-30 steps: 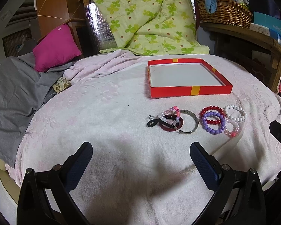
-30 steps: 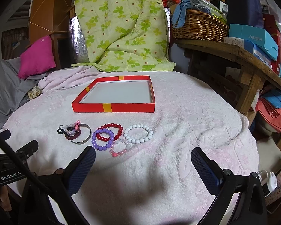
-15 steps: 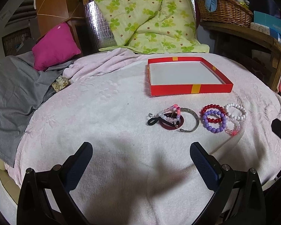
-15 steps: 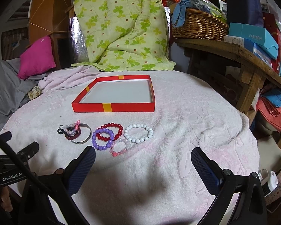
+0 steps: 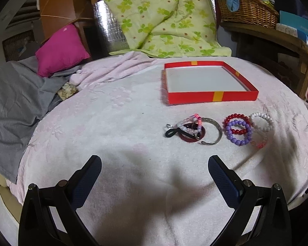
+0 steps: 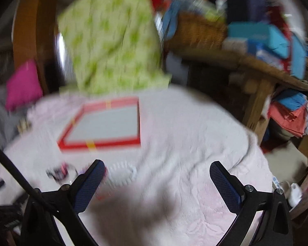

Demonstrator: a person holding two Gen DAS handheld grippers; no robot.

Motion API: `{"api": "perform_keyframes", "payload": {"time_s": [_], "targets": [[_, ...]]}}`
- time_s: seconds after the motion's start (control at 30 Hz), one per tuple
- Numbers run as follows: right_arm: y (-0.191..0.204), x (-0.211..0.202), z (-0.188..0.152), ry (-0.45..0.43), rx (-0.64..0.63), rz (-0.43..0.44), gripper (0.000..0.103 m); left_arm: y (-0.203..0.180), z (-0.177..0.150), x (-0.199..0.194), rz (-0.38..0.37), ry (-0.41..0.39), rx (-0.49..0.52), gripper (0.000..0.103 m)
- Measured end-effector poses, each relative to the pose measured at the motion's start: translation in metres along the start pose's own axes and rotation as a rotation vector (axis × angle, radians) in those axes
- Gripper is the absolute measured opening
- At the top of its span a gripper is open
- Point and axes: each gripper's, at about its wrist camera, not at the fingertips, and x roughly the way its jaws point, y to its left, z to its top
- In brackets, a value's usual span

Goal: Organize jewelry
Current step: 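Grasp the white bead bracelet with the right tool while the left tool grasps the pink-and-clear bead bracelet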

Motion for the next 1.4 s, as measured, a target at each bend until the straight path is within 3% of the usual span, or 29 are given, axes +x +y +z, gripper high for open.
{"api": "perform_keyframes", "payload": {"time_s": [0.17, 0.23, 0.33, 0.43, 0.5, 0.53, 0.63, 0.7, 0.83, 0.97, 1.1, 1.17, 1.2, 1.27, 1.33, 1.4], "targets": [[-0.002, 0.056, 0.015, 0.174, 0.055, 0.074, 0.103, -0.002, 0.039, 0.019, -0.118, 0.067, 0.028, 0.103], [-0.008, 0.066, 0.014, 0.18, 0.068, 0.102, 0.103, -0.004, 0.055, 0.034, -0.168, 0.062, 0.049, 0.103], [-0.016, 0.082, 0.006, 0.236, 0.104, 0.166, 0.099, -0.009, 0.057, 0.061, -0.182, 0.095, 0.062, 0.103], [-0.026, 0.095, 0.006, 0.27, 0.152, 0.212, 0.088, -0.005, 0.035, 0.089, -0.222, 0.179, 0.042, 0.103], [-0.029, 0.103, 0.007, 0.278, 0.167, 0.217, 0.075, -0.006, 0.028, 0.103, -0.21, 0.244, 0.028, 0.1], [-0.028, 0.108, 0.008, 0.291, 0.165, 0.223, 0.069, -0.007, 0.03, 0.105, -0.236, 0.25, 0.013, 0.094], [-0.014, 0.121, 0.008, 0.33, 0.124, 0.248, 0.054, -0.012, 0.04, 0.1, -0.275, 0.208, 0.037, 0.094], [-0.001, 0.127, 0.009, 0.341, 0.076, 0.244, 0.048, -0.014, 0.042, 0.101, -0.264, 0.202, 0.068, 0.093], [0.016, 0.142, 0.008, 0.358, -0.01, 0.18, 0.043, -0.009, 0.046, 0.117, -0.323, 0.262, 0.026, 0.078], [0.026, 0.154, 0.005, 0.363, -0.073, 0.14, 0.038, -0.012, 0.049, 0.117, -0.368, 0.257, 0.02, 0.078], [0.034, 0.156, 0.002, 0.333, -0.149, 0.08, 0.026, -0.02, 0.055, 0.118, -0.413, 0.243, 0.002, 0.078], [0.038, 0.155, 0.001, 0.321, -0.166, 0.058, 0.014, -0.025, 0.059, 0.122, -0.424, 0.245, 0.006, 0.078], [0.04, 0.153, 0.0, 0.315, -0.164, 0.05, 0.014, -0.028, 0.061, 0.127, -0.417, 0.246, 0.012, 0.078], [0.042, 0.153, -0.001, 0.306, -0.16, 0.039, 0.012, -0.031, 0.062, 0.129, -0.412, 0.247, 0.011, 0.073], [0.042, 0.151, 0.0, 0.301, -0.16, 0.034, 0.012, -0.035, 0.064, 0.136, -0.416, 0.257, 0.007, 0.052], [0.038, 0.147, 0.005, 0.297, -0.148, 0.033, 0.011, -0.035, 0.067, 0.142, -0.427, 0.262, 0.0, 0.04]]}}
